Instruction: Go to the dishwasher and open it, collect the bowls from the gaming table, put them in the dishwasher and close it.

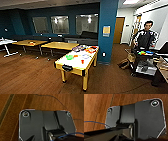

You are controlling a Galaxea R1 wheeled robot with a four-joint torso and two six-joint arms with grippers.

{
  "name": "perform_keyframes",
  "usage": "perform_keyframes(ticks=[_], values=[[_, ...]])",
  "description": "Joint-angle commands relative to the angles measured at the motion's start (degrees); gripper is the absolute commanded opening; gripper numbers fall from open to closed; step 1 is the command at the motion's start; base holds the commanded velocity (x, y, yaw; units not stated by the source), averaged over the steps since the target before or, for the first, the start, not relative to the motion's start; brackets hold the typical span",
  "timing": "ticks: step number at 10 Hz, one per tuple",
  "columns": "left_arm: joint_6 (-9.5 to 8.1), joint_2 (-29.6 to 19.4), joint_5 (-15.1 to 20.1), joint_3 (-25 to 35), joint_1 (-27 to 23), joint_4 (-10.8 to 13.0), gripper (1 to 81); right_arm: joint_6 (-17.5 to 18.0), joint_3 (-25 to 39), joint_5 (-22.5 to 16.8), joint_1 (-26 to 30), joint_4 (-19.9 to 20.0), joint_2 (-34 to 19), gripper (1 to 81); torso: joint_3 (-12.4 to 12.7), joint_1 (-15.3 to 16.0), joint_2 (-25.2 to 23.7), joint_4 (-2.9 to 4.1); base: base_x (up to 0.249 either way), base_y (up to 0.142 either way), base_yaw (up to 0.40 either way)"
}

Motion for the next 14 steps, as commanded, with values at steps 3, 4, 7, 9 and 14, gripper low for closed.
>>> perform_keyframes(ticks=[3, 4, 7, 9, 14], values=[[0.13, -0.51, 2.62, 0.20, -3.08, -0.19, 81.1, -0.12, 0.76, -2.58, 2.90, -0.61, -0.37, 81.1, 0.00, 0.02, 0.00, 0.00, 0.088, 0.072, 0.000], [0.13, -0.51, 2.63, 0.20, -3.08, -0.19, 81.1, -0.12, 0.76, -2.50, 2.90, -0.61, -0.37, 81.1, 0.00, 0.02, 0.00, 0.00, 0.071, 0.072, 0.000], [0.13, -0.51, 2.54, 0.20, -3.08, -0.10, 81.1, -0.12, 0.76, -2.49, 2.90, -0.61, -0.37, 81.1, 0.00, 0.02, 0.00, 0.00, 0.063, 0.075, 0.000], [0.13, -0.42, 2.63, 0.20, -3.08, -0.02, 81.1, -0.12, 0.76, -2.58, 2.90, -0.69, -0.37, 81.1, 0.00, 0.05, 0.00, 0.00, 0.000, 0.079, 0.000], [0.13, -0.42, 2.62, 0.20, -3.08, 0.07, 81.1, -0.12, 0.67, -2.49, 2.90, -0.61, -0.37, 81.1, 0.00, 0.05, 0.00, 0.00, 0.062, 0.079, 0.000]])
